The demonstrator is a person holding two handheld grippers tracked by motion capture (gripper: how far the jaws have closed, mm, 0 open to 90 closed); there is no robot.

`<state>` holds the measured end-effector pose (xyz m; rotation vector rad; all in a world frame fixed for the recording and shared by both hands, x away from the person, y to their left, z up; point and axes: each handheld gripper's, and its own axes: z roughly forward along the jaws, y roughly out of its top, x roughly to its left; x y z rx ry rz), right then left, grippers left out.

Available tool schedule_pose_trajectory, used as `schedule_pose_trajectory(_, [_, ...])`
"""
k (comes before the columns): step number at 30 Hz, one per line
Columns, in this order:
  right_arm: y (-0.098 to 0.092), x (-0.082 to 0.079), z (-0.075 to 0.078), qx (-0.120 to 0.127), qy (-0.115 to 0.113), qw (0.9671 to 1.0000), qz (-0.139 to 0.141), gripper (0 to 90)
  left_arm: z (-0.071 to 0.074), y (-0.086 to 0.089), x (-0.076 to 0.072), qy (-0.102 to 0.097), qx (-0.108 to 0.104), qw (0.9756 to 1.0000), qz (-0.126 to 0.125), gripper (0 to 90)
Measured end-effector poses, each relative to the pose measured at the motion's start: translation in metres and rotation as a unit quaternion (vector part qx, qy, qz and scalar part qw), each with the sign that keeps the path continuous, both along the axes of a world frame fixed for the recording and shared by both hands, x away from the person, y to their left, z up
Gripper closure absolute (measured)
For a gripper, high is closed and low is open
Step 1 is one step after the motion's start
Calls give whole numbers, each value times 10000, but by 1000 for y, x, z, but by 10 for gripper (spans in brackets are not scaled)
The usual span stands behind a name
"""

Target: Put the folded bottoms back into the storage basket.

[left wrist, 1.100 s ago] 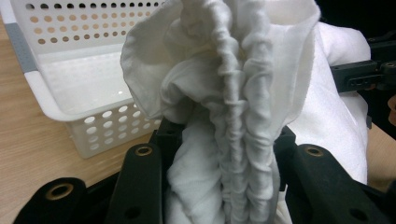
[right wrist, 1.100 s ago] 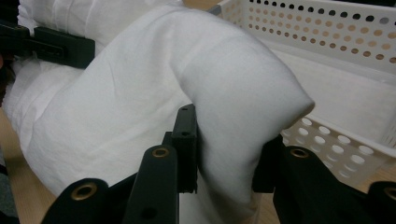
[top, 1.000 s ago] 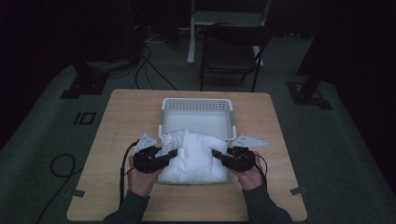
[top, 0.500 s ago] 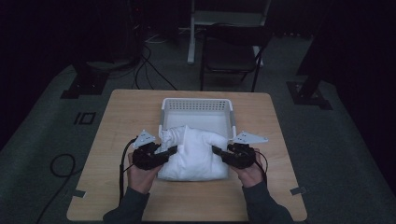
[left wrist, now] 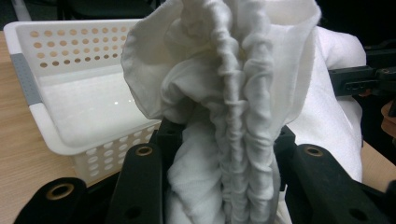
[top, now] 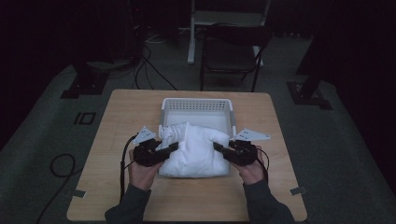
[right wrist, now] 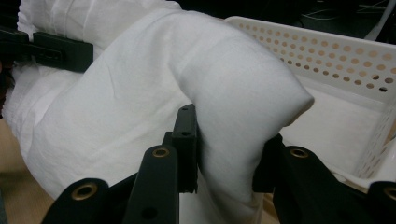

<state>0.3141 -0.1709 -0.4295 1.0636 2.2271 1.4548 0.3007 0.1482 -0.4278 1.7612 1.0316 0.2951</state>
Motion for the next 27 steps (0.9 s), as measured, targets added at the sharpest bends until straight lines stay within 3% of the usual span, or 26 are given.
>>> schedule_pose_trajectory(27, [2,6,10,23,-119,9999,-106,701,7,-1,6,-74,-37,9999,92,607])
